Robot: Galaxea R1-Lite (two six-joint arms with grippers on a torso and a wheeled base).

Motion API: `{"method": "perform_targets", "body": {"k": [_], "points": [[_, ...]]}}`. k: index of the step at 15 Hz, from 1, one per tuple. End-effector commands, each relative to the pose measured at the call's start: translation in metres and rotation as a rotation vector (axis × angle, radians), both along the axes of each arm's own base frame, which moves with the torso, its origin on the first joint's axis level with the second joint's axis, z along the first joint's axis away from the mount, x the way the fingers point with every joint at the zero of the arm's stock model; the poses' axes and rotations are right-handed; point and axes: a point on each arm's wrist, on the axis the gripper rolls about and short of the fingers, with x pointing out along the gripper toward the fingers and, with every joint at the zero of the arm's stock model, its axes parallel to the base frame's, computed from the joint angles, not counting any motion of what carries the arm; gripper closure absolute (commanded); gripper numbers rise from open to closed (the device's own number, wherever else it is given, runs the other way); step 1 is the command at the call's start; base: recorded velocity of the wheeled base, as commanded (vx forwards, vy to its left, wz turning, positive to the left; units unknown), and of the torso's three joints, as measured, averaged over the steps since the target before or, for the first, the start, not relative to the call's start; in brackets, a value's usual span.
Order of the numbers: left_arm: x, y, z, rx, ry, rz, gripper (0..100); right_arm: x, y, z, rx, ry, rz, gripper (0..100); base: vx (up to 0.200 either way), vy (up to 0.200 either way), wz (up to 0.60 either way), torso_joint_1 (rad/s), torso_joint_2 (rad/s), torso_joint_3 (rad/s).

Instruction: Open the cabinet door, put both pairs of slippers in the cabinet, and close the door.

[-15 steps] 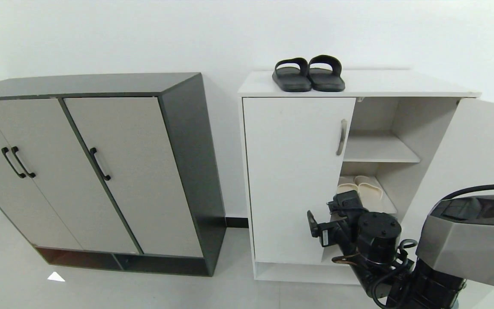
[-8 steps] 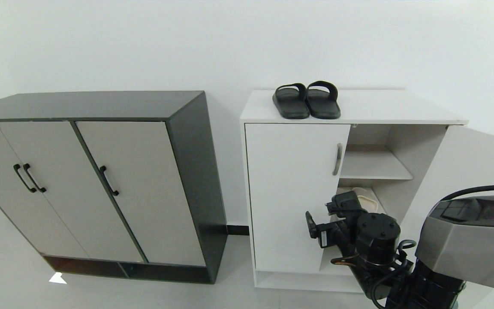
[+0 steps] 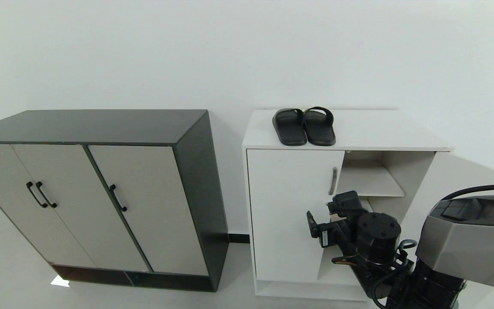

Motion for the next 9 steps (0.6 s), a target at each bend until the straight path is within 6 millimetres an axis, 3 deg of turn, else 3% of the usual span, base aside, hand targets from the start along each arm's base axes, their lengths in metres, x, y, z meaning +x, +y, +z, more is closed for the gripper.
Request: {"method": "perform_targets", "body": {"k": [1, 9], "points": [[0.0000, 0.0000, 0.0000, 0.000, 0.000, 0.001, 100, 0.0001, 0.0003, 0.0002, 0.001, -0.001, 0.002, 0, 0.000, 0.000, 0.00, 0.212, -0.53, -0.315], [0.0000, 0.0000, 0.0000, 0.000, 0.000, 0.001, 100, 0.0043, -0.0004, -0.0002, -0.026, -0.018, 0.018, 0, 0.000, 0.000, 0.00, 0.250, -0.57, -0.326]]}}
